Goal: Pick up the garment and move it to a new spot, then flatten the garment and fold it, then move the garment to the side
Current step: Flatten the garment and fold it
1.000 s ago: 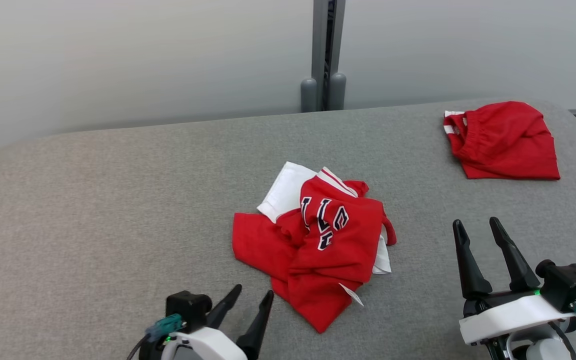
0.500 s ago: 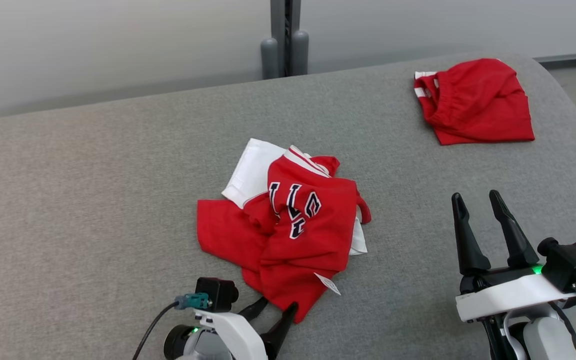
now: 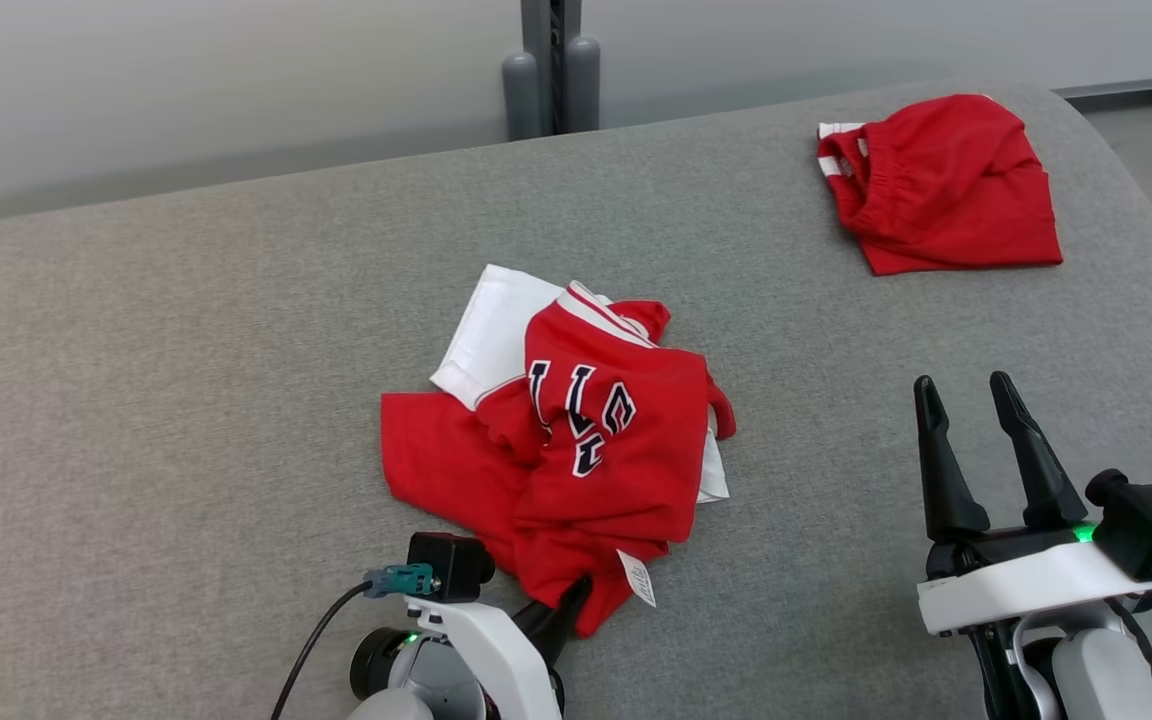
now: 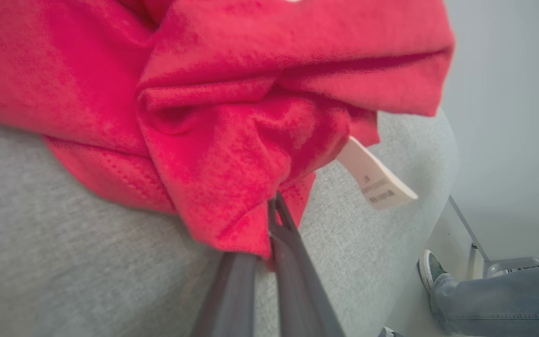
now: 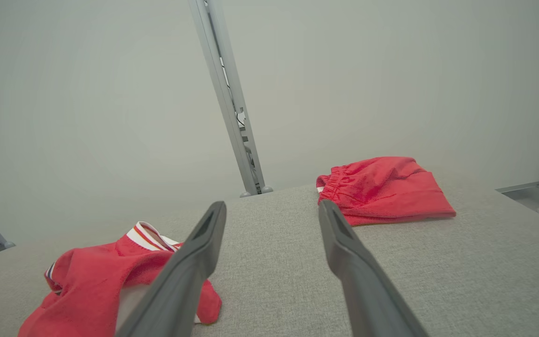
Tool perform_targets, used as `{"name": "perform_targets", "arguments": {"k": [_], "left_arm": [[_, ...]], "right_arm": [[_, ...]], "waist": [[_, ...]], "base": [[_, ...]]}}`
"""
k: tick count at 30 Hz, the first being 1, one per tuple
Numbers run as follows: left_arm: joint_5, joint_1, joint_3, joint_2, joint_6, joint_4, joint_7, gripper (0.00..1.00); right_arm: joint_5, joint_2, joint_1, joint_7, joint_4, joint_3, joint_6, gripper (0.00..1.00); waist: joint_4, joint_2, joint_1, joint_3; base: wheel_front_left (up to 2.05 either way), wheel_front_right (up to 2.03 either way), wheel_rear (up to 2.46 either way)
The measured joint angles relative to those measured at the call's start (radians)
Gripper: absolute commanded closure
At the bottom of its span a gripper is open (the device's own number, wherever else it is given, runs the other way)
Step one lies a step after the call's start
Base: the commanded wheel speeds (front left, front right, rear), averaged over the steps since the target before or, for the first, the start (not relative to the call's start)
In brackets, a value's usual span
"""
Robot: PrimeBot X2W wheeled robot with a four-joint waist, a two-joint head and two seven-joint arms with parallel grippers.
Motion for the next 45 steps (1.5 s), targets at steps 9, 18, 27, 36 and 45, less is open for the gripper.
{"name": "perform_targets", "arguments": {"k": [9,18,27,36,45], "left_arm": [[-0.044,0.043,0.049,0.117,0.006,-0.134,0.049,1.00],[-0.076,0.067,0.164,0.370,0.075,-0.356,0.196,1.00],[-0.074,0.101,0.255,0.530,0.173,-0.427,0.277,1.00],[0.002,0.123,0.281,0.567,0.282,-0.391,0.239,1.00],[0.036,0.139,0.285,0.538,0.354,-0.318,0.181,1.00]], "right_arm": [[-0.004,0.002,0.010,0.000,0.006,-0.007,0.000,0.00],[-0.007,0.003,0.012,0.000,0.014,0.001,0.000,0.00],[-0.005,0.001,0.011,0.000,0.020,0.007,0.000,0.00],[-0.005,-0.001,0.011,0.000,0.021,0.005,0.000,0.00],[-0.005,-0.003,0.011,0.000,0.032,0.000,0.000,0.00]], "waist": [[0.067,0.0000,0.0000,-0.035],[0.122,0.0000,0.0000,-0.058],[0.109,0.0000,0.0000,-0.049],[0.093,-0.0001,0.0000,-0.034],[0.119,0.0000,0.0000,-0.051]], "base": [[0.00,0.00,0.00],[0.00,0.00,0.00],[0.00,0.00,0.00],[0.00,0.00,0.00],[0.00,0.00,0.00]]}}
